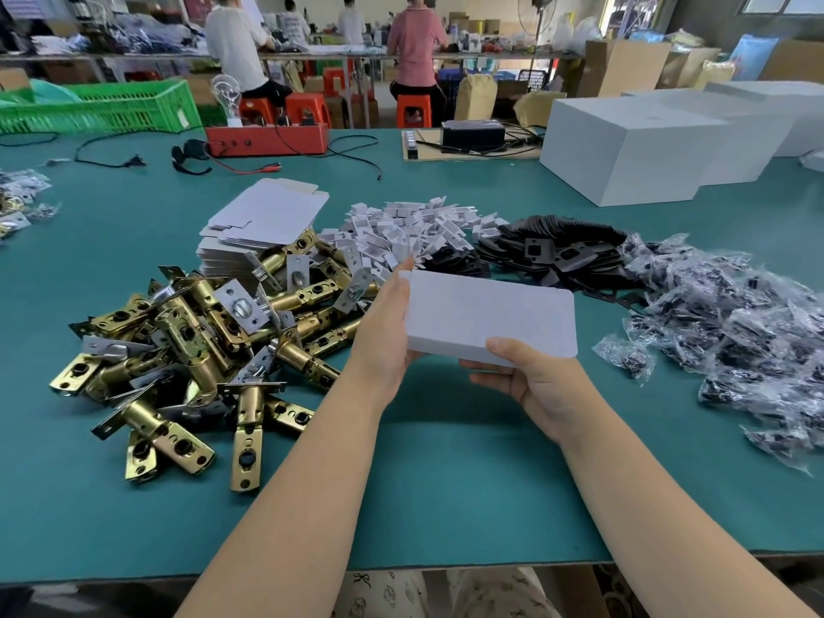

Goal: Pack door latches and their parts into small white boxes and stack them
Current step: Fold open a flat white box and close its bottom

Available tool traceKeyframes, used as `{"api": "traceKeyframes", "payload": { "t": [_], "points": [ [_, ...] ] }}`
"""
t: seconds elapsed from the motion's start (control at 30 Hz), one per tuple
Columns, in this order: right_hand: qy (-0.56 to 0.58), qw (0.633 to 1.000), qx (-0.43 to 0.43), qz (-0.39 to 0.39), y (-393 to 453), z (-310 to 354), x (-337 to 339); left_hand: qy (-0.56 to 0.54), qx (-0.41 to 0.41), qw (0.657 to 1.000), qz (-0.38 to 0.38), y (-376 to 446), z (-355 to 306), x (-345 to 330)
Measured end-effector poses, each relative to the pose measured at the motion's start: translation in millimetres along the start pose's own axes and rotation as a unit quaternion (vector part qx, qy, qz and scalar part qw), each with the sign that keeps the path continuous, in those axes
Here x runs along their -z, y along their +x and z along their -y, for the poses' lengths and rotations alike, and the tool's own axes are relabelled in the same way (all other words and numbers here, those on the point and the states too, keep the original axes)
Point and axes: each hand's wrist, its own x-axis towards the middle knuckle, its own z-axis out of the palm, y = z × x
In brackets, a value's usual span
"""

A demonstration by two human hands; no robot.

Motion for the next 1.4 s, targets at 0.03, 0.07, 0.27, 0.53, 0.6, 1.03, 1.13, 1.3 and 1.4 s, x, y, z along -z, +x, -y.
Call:
{"api": "traceKeyframes", "payload": {
  "t": [0.03, 0.07, 0.27, 0.53, 0.6, 1.03, 1.13, 1.3, 1.4],
  "points": [
    [0.003, 1.0, -0.001, -0.003, 0.3, 0.5, 0.5, 0.0, -0.001, 1.0, 0.017, -0.8, 0.7, 0.5],
    [0.004, 1.0, -0.001, -0.005, 0.1, 1.2, 1.3, 0.008, -0.003, 0.999, 0.033, -1.9, 1.3, 0.4],
    [-0.008, 1.0, -0.005, -0.007, -3.4, 9.8, 5.8, 0.035, 0.02, 0.998, 0.048, -3.9, -3.1, -1.6],
    [-0.041, 0.999, 0.002, -0.007, -4.0, 9.9, 2.4, 0.071, 0.018, 0.993, 0.094, -9.8, -0.4, -3.1],
    [-0.037, 0.999, 0.004, -0.004, -3.3, 11.0, 3.3, 0.072, 0.027, 0.991, 0.111, -9.4, -0.7, -0.1],
    [-0.377, 0.915, 0.143, 0.014, -9.7, 2.5, -9.1, -0.01, 0.14, 0.978, -0.155, 2.3, -2.6, -2.0],
    [-0.384, 0.874, 0.279, -0.101, -12.3, -1.9, -19.2, 0.162, 0.074, 0.976, -0.127, -1.1, 1.3, -7.0],
    [-0.526, 0.692, 0.454, -0.199, -7.2, 1.8, -15.2, 0.32, -0.072, 0.944, 0.014, -11.8, 6.0, -16.7],
    [-0.534, 0.677, 0.469, -0.192, -8.4, -1.6, -20.4, 0.295, -0.052, 0.953, 0.043, -21.8, 9.9, -25.7]
  ]
}}
